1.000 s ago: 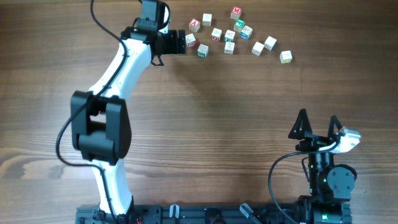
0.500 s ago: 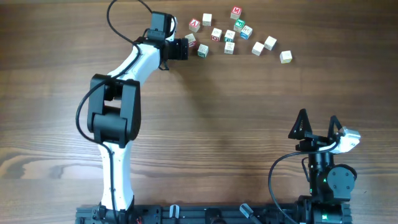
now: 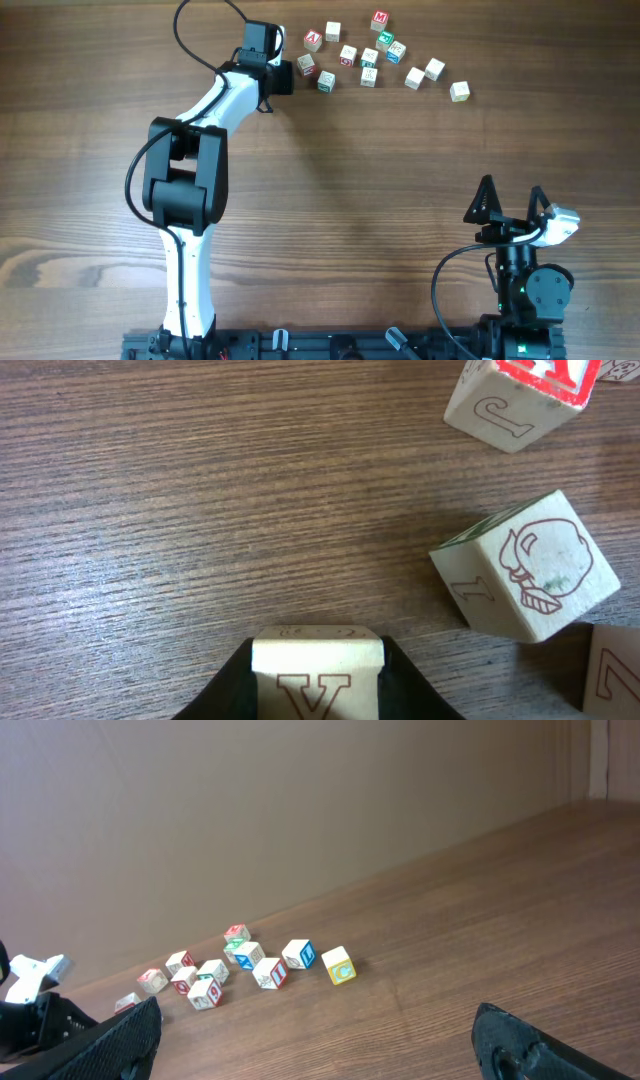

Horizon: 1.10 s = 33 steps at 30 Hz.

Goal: Form a circle
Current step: 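Carry the V block with the left gripper toward the cluster's lower left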

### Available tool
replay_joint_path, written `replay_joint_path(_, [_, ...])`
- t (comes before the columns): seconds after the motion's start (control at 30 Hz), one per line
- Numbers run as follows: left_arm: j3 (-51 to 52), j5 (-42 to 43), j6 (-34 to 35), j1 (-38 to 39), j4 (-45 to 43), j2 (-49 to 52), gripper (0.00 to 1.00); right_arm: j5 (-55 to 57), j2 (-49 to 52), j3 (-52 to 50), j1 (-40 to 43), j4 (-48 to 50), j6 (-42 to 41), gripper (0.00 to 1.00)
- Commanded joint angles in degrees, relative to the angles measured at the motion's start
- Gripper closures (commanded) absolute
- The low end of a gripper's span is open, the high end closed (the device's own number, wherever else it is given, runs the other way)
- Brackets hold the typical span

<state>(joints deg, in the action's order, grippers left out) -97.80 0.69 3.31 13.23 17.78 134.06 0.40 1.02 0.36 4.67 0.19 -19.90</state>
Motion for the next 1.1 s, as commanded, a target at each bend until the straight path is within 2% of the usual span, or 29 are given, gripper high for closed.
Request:
replay_joint_path(0.0, [-0.9,-0.2,0.1,1.9,2.8,-2.5,0.79,-0.4,-0.1,-0.1,-0.1,0.2,0.0,0.00])
replay_joint_path(0.03, [-0.9,-0.2,0.1,2.8,4.2,-4.4,0.79,-0.4,-0.1,-0.1,-0.1,0.2,0.0,0.00])
replay_joint_path(0.1, [-0.9,-0.2,0.1,4.5,6.7,-7.5,0.74,-0.4,-0.1,-0.1,-0.1,0.2,0.0,0.00])
replay_joint_path(0.2, [-0.9,-0.2,0.7,7.6,10.9,-12.8,0.73,-0.4,-0.1,-0.1,-0.1,0.2,0.0,0.00])
replay_joint_path(0.33, [-0.9,-0.4,5.9,10.4,16.6,-16.9,0.77,-0.4,-0.1,-0.1,-0.1,0.2,0.0,0.00])
replay_joint_path(0.5, [0.8,-0.3,14.2,12.6,26.5,-17.0,0.81,-0.4,-0.1,-0.1,-0.1,0.2,0.0,0.00])
replay_joint_path(0.7, [7.6,-1.0,15.1,16.1,23.1,-17.0,0.80,-0.4,-0.1,-0.1,-0.1,0.2,0.0,0.00])
replay_joint_path(0.9, [17.7,-4.9,15.4,18.9,14.3,-17.0,0.77,-0.4,-0.1,-0.1,-0.1,0.2,0.0,0.00])
replay_joint_path(1.07, [21.6,-4.9,24.9,18.9,7.9,-17.0,0.77,-0.4,-0.1,-0.1,-0.1,0.2,0.0,0.00])
